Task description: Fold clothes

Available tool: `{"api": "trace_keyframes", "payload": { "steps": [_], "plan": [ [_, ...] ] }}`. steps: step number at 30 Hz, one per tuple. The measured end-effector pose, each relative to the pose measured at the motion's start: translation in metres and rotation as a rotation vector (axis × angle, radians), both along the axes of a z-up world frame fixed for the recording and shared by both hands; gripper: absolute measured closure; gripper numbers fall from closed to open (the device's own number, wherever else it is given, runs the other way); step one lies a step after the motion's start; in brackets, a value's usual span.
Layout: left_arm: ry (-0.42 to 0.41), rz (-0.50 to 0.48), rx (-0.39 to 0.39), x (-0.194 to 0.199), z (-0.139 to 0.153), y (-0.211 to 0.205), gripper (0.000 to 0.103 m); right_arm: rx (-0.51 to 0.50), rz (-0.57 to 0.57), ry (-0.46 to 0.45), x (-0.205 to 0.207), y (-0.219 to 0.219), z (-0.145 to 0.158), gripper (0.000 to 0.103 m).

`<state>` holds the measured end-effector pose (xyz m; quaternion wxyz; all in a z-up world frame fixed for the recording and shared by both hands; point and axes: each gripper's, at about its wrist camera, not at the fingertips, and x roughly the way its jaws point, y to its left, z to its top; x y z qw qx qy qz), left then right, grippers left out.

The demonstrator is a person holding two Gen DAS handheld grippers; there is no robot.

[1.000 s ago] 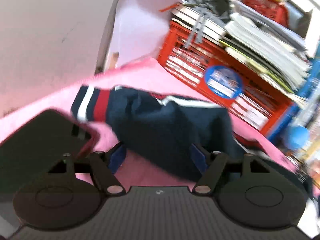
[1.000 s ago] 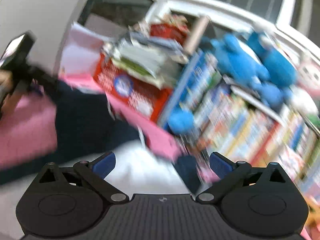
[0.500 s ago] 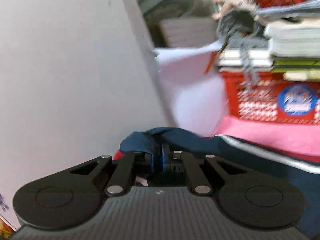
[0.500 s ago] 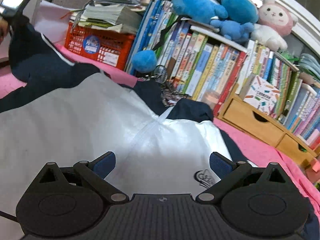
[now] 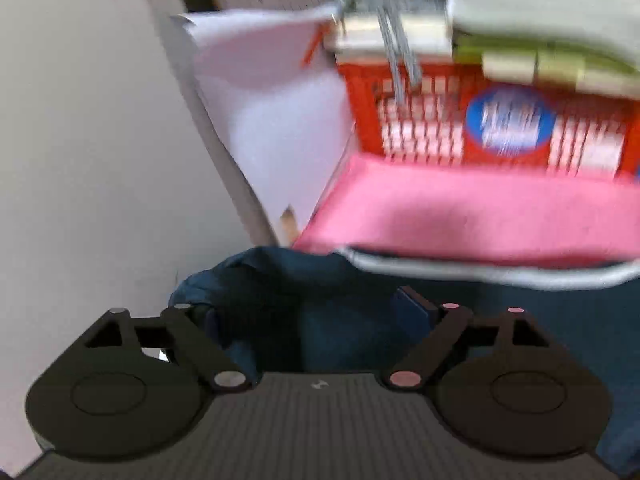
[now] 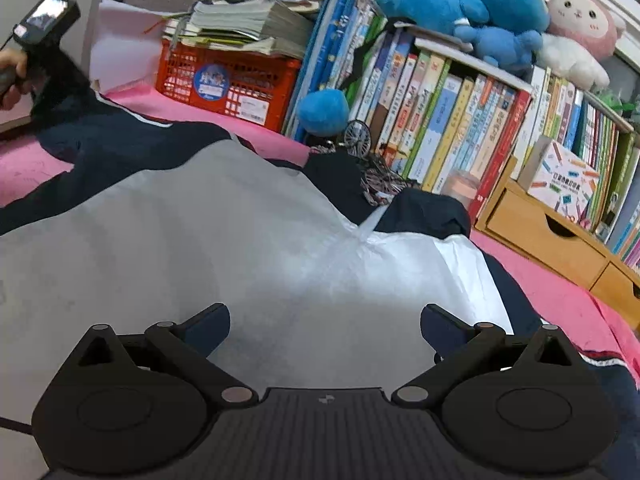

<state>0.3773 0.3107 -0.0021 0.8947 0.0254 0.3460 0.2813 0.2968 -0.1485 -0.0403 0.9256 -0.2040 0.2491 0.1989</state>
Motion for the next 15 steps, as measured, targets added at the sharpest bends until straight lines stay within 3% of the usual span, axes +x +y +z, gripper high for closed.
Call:
{"api": "trace_keyframes", "payload": {
  "steps": [4,6,8,11,15],
  "plan": [
    [-0.049,0.101,-0.105,-0.017,0.016,0.006,0.01,0.051,-0.038,-0.03,-0.008,-0.015,0.009,0.0],
    [-0.051,0.171,-0.178,-0.028,0.019,0.009,0.005,0.108,-0.12,-0.039,-0.013,-0.043,0.014,0.0],
    [-0.092,0.171,-0.248,-0.041,0.014,0.005,0.006,0.165,-0.201,-0.049,-0.018,-0.07,0.019,0.0],
    [-0.157,0.111,-0.162,-0.07,0.014,-0.026,0.006,0.238,-0.34,-0.064,-0.027,-0.115,0.023,0.0],
    [-0.116,0.063,-0.145,-0.069,0.016,-0.047,0.002,0.253,-0.542,-0.074,-0.033,-0.183,0.019,0.0]
  ]
}}
